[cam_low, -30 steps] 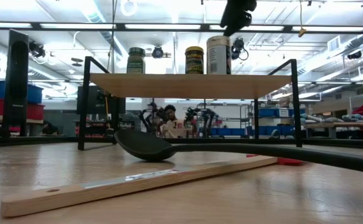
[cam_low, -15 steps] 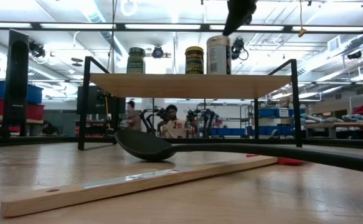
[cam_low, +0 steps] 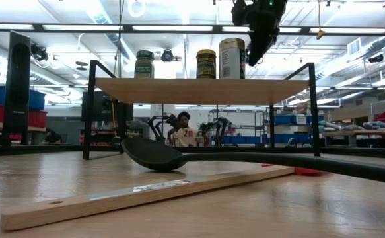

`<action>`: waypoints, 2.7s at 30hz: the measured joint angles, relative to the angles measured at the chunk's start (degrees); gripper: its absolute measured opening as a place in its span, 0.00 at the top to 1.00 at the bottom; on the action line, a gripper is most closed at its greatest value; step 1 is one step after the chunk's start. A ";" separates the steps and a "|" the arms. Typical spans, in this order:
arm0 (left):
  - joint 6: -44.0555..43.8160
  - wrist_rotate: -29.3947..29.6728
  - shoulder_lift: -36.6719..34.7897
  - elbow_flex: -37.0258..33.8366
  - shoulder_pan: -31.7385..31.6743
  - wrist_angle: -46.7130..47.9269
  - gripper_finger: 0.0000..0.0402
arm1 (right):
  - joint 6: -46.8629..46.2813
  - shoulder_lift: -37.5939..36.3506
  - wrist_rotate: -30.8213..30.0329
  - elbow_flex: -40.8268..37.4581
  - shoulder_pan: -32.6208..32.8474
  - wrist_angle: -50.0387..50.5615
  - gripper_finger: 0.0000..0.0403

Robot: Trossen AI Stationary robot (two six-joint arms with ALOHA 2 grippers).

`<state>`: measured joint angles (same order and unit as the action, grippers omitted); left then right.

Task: Shelf spices
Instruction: Adjust the seasoning bottles on the shelf

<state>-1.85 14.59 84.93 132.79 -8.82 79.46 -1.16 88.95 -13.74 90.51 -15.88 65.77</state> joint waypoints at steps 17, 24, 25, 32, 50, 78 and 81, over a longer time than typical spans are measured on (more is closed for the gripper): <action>0.00 0.57 0.35 0.00 0.00 -0.27 0.30 | -6.34 0.02 2.02 -7.51 4.64 -7.87 1.00; 0.02 0.57 0.31 0.00 0.00 -0.31 0.30 | -7.65 0.02 2.19 -7.70 6.71 -12.08 1.00; 0.02 0.55 0.31 0.00 0.00 -0.31 0.30 | -7.68 0.02 2.19 -7.70 6.84 -12.72 1.00; 0.02 0.54 0.31 0.00 0.00 -0.31 0.30 | -7.74 0.02 3.41 -7.70 7.21 -17.08 1.00; 0.02 0.48 0.31 0.00 0.00 -0.26 0.30 | -6.25 0.02 7.04 -7.70 7.26 -25.48 1.00; 0.01 0.37 2.25 0.00 -0.01 -0.69 0.30 | -1.79 0.02 11.12 -7.70 7.75 -35.85 1.00; 0.00 0.39 2.23 0.00 -0.02 -0.70 0.30 | -1.18 0.02 11.72 -7.75 8.74 -34.71 1.00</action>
<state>-1.85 14.98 87.15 132.79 -8.84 78.76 -2.34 88.97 -2.02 82.76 -7.14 31.06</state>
